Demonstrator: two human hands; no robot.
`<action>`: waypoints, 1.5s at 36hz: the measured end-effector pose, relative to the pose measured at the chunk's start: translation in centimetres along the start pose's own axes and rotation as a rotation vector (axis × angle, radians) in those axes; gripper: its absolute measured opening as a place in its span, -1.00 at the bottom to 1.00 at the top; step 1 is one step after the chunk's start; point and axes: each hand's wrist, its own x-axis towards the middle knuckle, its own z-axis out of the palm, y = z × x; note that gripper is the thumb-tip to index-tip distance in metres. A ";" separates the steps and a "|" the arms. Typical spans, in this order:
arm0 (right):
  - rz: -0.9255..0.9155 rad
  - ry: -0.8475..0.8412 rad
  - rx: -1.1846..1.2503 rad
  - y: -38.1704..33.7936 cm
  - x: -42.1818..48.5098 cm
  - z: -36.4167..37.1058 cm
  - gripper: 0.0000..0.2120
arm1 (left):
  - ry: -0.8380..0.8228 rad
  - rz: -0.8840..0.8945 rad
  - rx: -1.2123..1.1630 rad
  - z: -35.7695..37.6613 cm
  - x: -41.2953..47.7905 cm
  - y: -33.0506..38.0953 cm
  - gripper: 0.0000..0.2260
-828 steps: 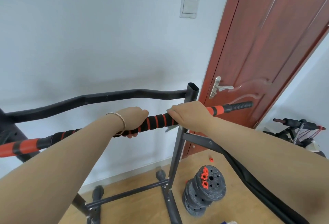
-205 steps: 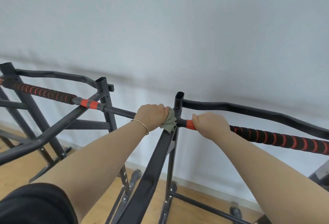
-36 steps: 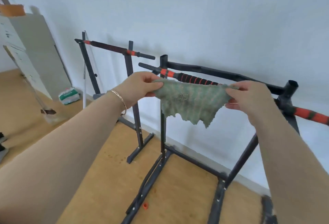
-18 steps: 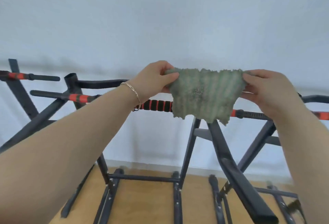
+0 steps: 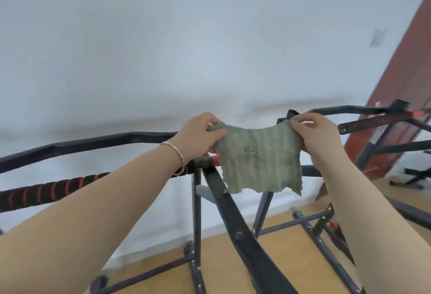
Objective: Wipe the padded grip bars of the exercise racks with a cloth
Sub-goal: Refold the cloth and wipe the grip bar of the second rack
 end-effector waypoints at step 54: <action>-0.081 -0.795 -1.140 5.3 7.6 11.1 -0.62 | 0.004 0.133 1.556 1.2 0.7 -9.9 -0.70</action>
